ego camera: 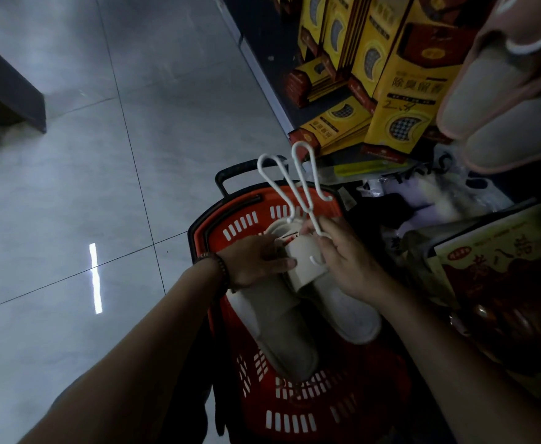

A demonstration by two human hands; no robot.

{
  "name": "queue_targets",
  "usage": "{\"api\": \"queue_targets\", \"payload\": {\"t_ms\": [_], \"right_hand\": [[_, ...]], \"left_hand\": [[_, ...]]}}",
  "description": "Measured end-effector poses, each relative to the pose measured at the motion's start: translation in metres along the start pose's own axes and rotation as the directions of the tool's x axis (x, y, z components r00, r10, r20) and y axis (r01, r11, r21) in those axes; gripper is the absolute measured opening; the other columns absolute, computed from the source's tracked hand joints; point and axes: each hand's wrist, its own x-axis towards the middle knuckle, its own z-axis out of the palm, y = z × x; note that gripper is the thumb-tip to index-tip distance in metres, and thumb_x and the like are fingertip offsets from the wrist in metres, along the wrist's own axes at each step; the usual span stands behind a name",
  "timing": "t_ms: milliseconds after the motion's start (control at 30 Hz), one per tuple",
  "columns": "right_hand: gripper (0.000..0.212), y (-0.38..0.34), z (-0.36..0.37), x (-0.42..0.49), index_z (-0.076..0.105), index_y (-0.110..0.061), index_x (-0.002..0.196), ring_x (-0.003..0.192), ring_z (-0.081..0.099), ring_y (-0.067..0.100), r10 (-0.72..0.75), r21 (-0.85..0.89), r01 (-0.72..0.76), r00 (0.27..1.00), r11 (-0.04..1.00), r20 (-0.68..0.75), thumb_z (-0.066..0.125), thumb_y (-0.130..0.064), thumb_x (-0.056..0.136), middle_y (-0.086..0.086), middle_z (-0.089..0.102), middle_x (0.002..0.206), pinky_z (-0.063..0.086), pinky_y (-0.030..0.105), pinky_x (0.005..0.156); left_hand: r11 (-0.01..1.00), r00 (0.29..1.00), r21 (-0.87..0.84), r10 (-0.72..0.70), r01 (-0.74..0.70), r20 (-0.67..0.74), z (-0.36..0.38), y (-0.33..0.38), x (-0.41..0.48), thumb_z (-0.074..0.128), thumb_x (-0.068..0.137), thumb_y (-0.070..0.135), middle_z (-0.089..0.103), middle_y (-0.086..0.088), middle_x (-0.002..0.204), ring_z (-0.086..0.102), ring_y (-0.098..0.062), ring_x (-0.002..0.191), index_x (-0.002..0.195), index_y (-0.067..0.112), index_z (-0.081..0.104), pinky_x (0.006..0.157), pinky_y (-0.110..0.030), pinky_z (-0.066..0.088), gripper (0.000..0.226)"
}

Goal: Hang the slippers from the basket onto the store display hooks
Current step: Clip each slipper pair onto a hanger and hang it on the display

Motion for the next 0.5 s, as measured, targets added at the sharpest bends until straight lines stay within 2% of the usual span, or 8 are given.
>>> {"api": "queue_targets", "payload": {"t_ms": [67, 133, 200, 233, 300, 367, 400, 500], "right_hand": [[0.026, -0.002, -0.001, 0.000, 0.065, -0.038, 0.116, 0.088, 0.060, -0.001, 0.010, 0.011, -0.010, 1.000, 1.000, 0.006, 0.043, -0.027, 0.108, 0.001, 0.057, 0.117, 0.046, 0.016, 0.078], [0.026, -0.009, -0.003, 0.000, 0.066, -0.026, 0.124, 0.095, 0.061, -0.010, 0.023, 0.043, -0.024, 0.999, 0.999, 0.025, 0.044, -0.018, 0.111, 0.002, 0.056, 0.118, 0.044, 0.011, 0.084], [0.025, -0.014, -0.005, -0.001, 0.065, -0.017, 0.119, 0.089, 0.059, -0.020, 0.029, 0.064, -0.032, 0.998, 0.997, 0.047, 0.043, -0.009, 0.111, 0.003, 0.054, 0.114, 0.043, 0.003, 0.079], [0.024, -0.016, -0.005, -0.002, 0.064, -0.019, 0.115, 0.086, 0.059, -0.019, 0.032, 0.067, -0.036, 0.998, 0.997, 0.060, 0.043, -0.009, 0.111, 0.003, 0.054, 0.112, 0.044, 0.004, 0.074], [0.023, -0.014, -0.005, 0.000, 0.063, -0.026, 0.112, 0.086, 0.063, -0.005, 0.024, 0.011, -0.025, 0.998, 1.000, 0.050, 0.043, -0.015, 0.112, 0.003, 0.058, 0.113, 0.049, 0.018, 0.070], [0.020, -0.007, -0.005, 0.005, 0.061, -0.033, 0.111, 0.092, 0.064, 0.007, 0.011, -0.069, -0.012, 1.000, 0.998, -0.014, 0.043, -0.024, 0.111, -0.001, 0.061, 0.113, 0.054, 0.030, 0.074], [0.019, -0.005, -0.006, 0.007, 0.061, -0.033, 0.110, 0.094, 0.063, 0.010, -0.003, -0.103, -0.004, 0.997, 0.995, -0.071, 0.043, -0.027, 0.110, -0.004, 0.061, 0.111, 0.053, 0.031, 0.075], [0.023, -0.003, -0.019, 0.014, 0.068, -0.021, 0.113, 0.100, 0.061, 0.013, -0.024, -0.160, -0.016, 0.969, 0.987, -0.245, 0.047, -0.022, 0.103, -0.007, 0.061, 0.106, 0.044, 0.026, 0.079]], "left_hand": [[0.998, 0.999, -0.037, -0.049, 0.050, 0.023, 0.002, -0.001, 0.001, 0.062, 0.097, 0.053, 0.068, 0.006, 0.126, 0.062, -0.014, 0.116, 0.125, 0.028, 0.066, 0.108, -0.046, 0.049, 0.038], [0.994, 0.991, -0.041, -0.094, 0.098, 0.096, 0.004, -0.004, 0.003, 0.063, 0.093, 0.058, 0.069, 0.009, 0.122, 0.063, -0.014, 0.113, 0.114, 0.034, 0.069, 0.109, -0.046, 0.048, 0.032], [0.988, 0.979, -0.048, -0.137, 0.146, 0.151, 0.004, -0.005, 0.003, 0.064, 0.091, 0.061, 0.069, 0.006, 0.118, 0.065, -0.017, 0.110, 0.104, 0.034, 0.072, 0.107, -0.046, 0.050, 0.031], [0.982, 0.974, -0.083, -0.154, 0.170, 0.164, 0.004, -0.005, 0.002, 0.065, 0.090, 0.061, 0.069, 0.004, 0.118, 0.066, -0.019, 0.108, 0.107, 0.031, 0.072, 0.106, -0.046, 0.051, 0.035], [0.958, 0.967, -0.184, -0.191, 0.221, 0.168, 0.003, -0.004, 0.002, 0.069, 0.088, 0.057, 0.070, 0.002, 0.111, 0.068, -0.016, 0.091, 0.118, 0.022, 0.071, 0.098, -0.038, 0.054, 0.046], [0.945, 0.967, -0.220, -0.219, 0.244, 0.131, 0.003, -0.004, 0.002, 0.071, 0.089, 0.055, 0.070, 0.004, 0.092, 0.065, -0.011, 0.071, 0.119, 0.020, 0.070, 0.084, -0.031, 0.054, 0.046], [0.945, 0.969, -0.218, -0.231, 0.244, 0.084, 0.004, -0.004, 0.003, 0.072, 0.087, 0.059, 0.071, 0.005, 0.092, 0.068, -0.015, 0.074, 0.118, 0.021, 0.070, 0.083, -0.033, 0.057, 0.048], [0.920, 0.958, -0.310, -0.276, 0.242, -0.072, 0.005, -0.010, 0.004, 0.074, 0.081, 0.065, 0.071, 0.001, 0.113, 0.069, -0.021, 0.099, 0.122, 0.027, 0.066, 0.099, -0.044, 0.056, 0.056]]}}
